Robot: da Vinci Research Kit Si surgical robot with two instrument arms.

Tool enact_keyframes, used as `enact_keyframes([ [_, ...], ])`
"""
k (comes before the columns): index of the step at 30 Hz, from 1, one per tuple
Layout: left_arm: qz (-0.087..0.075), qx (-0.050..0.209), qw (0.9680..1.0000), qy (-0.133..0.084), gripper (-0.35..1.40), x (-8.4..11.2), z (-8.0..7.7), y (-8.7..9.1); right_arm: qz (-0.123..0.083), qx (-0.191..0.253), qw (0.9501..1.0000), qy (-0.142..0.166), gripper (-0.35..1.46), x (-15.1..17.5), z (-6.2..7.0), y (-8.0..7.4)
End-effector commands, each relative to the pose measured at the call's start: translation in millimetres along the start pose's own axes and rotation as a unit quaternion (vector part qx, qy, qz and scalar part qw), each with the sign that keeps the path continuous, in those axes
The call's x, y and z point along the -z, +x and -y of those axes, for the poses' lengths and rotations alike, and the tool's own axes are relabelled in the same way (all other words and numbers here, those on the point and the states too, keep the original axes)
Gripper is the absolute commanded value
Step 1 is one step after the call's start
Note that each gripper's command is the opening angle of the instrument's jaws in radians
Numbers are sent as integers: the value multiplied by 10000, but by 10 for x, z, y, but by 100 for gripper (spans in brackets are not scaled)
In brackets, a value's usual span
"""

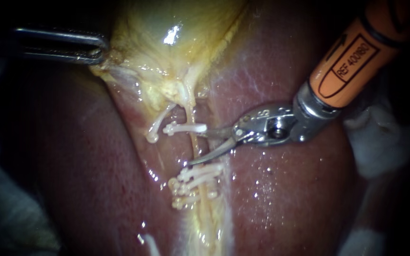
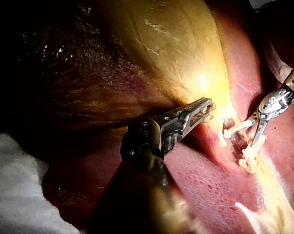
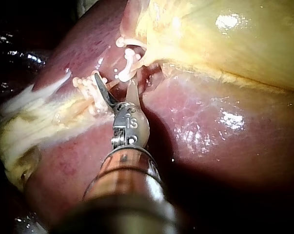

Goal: Go to the cutting position right tube

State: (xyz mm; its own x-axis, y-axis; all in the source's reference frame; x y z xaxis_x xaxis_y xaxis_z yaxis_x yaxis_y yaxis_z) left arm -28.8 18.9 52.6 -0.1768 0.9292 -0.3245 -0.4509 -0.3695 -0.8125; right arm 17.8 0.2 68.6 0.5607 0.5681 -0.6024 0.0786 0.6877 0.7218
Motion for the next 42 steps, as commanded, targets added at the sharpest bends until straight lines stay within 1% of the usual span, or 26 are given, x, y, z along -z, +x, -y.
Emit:
enact_keyframes([
  [1, 0, -1, 10000, 1, -35, 0, 0, 0, 0, 3, 10000, 41, 131, -4, 0, 0],
  [4, 0, -1, 10000, 1, -35, 0, 0, 0, -37, -16, 9999, 157, 131, -16, -1, -1],
  [9, -1, -1, 10000, 2, -35, 0, -1, 0, -95, 6, 9996, 257, 131, -28, -2, 1],
  [13, -2, 0, 10000, 3, -35, 0, -1, 0, -228, -32, 9992, 319, 131, -32, -1, 4],
  [16, -2, 0, 10000, 4, -35, 0, -1, 0, -348, -20, 9986, 388, 131, -31, 6, 6],
  [18, -2, 0, 10000, 4, -35, 0, -1, 0, -418, -14, 9982, 421, 131, -31, 14, 9],
  [22, -2, 0, 10000, 4, -35, 0, -1, 0, -576, -25, 9965, 606, 130, -33, 28, 16],
  [26, -1, -1, 10000, 2, -35, 0, -1, 0, -654, -21, 9945, 820, 130, -33, 36, 23],
  [29, -1, -1, 10000, 2, -35, 0, -1, 0, -651, -16, 9930, 988, 130, -32, 37, 27],
  [32, -1, -1, 10000, 2, -35, 0, -1, 0, -685, -7, 9928, 983, 130, -32, 37, 28],
  [40, -1, 0, 10000, 3, -35, 0, -1, 0, -688, -32, 9929, 971, 130, -32, 36, 28],
  [42, -1, -1, 10000, 3, -35, 0, -1, 0, -726, -38, 9931, 916, 130, -33, 34, 28],
])
